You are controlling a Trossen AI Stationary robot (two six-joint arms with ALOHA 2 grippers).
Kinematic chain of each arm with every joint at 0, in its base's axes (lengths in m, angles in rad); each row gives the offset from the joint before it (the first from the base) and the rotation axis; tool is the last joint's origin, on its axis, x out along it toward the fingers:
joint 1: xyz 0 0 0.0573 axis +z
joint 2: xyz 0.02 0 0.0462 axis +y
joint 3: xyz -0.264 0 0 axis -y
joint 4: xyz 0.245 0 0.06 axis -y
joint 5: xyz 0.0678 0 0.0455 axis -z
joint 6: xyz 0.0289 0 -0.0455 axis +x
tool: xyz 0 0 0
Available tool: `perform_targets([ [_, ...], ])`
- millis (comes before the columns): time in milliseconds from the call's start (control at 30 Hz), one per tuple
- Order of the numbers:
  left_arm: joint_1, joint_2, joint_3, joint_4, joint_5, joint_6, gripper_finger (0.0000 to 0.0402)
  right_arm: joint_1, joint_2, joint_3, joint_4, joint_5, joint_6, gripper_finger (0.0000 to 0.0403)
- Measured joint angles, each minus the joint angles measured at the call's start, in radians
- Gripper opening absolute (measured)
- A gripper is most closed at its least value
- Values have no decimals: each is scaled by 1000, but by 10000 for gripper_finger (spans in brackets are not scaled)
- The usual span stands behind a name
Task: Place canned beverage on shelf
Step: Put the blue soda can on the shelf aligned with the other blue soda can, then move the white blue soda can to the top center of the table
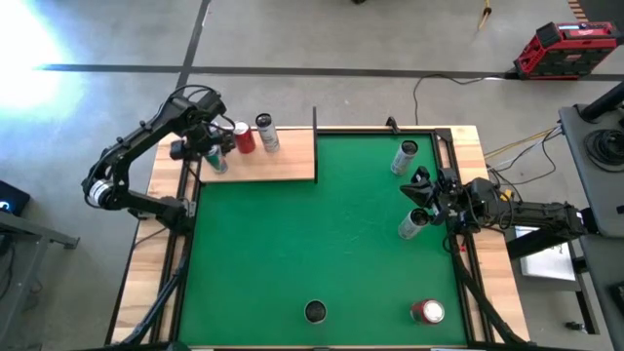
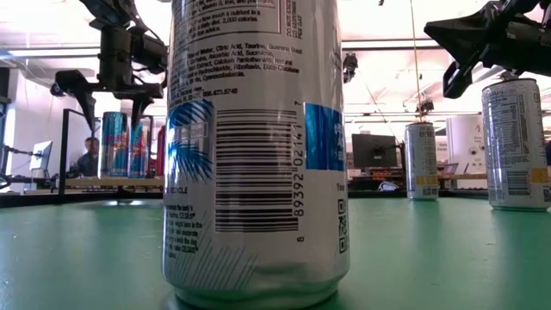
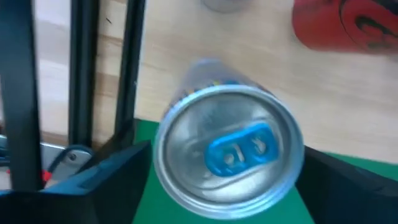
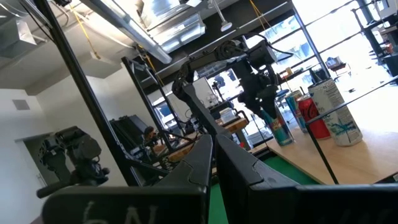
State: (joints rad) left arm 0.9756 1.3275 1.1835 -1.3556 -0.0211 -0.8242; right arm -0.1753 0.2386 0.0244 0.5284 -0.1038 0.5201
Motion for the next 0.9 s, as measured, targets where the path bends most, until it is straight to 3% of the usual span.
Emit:
perform_targets([
  [133, -18, -3, 0, -2, 45, 12, 395, 0, 0, 0, 0, 0, 0, 13],
  [433, -174, -29, 0, 6, 58, -23, 388, 0, 0, 0, 0, 0, 0, 13],
  [900, -663, -32, 1, 112, 37, -406, 400, 0, 0, 0, 0, 0, 0, 13],
])
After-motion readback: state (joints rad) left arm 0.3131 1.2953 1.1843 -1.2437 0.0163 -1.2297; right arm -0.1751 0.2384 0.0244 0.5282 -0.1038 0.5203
